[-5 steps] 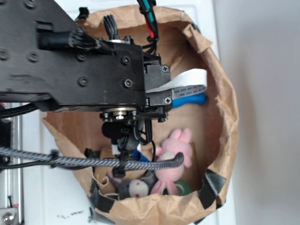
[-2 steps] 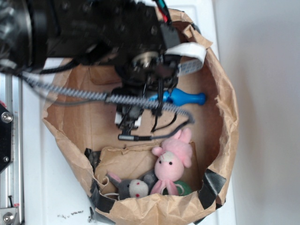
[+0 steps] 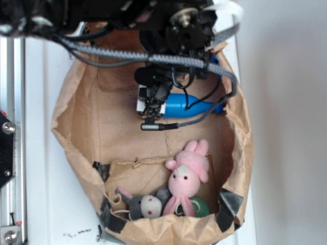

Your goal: Grab the blue bottle.

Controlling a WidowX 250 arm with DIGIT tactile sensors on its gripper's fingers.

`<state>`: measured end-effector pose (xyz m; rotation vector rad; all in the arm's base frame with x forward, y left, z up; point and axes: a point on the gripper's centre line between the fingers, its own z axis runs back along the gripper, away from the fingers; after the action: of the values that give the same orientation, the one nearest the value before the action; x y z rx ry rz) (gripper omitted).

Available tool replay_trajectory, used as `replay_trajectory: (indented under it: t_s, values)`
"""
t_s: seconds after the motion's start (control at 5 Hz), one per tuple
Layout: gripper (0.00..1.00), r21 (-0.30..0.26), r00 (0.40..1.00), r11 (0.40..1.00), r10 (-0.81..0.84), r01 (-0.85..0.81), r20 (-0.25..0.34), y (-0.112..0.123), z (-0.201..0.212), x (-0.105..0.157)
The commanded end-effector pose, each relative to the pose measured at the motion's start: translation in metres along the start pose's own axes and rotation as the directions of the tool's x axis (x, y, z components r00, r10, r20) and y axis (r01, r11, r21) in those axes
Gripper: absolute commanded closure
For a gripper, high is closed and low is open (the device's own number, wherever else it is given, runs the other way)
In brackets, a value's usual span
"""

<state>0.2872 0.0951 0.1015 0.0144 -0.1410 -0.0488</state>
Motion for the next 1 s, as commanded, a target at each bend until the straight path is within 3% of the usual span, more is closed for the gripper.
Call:
replay_trajectory:
  t_s: [0.0, 0.2, 0.4, 0.8]
  values:
    - [0.0, 0.043, 0.996, 0.999, 0.021, -0.024, 0.083, -0.015, -0.014, -0.005]
    - [0.0, 0.059, 0.993, 0.998, 0.011, -0.018, 0.113, -0.025, -0.048, 0.018]
    - [0.0, 0.069, 0.995, 0.998, -0.008, 0.001, 0.103, -0.036, -0.056, 0.026]
    - [0.0, 0.013, 0.997, 1.0, 0.009, -0.01, 0.081, -0.037, -0.056, 0.036]
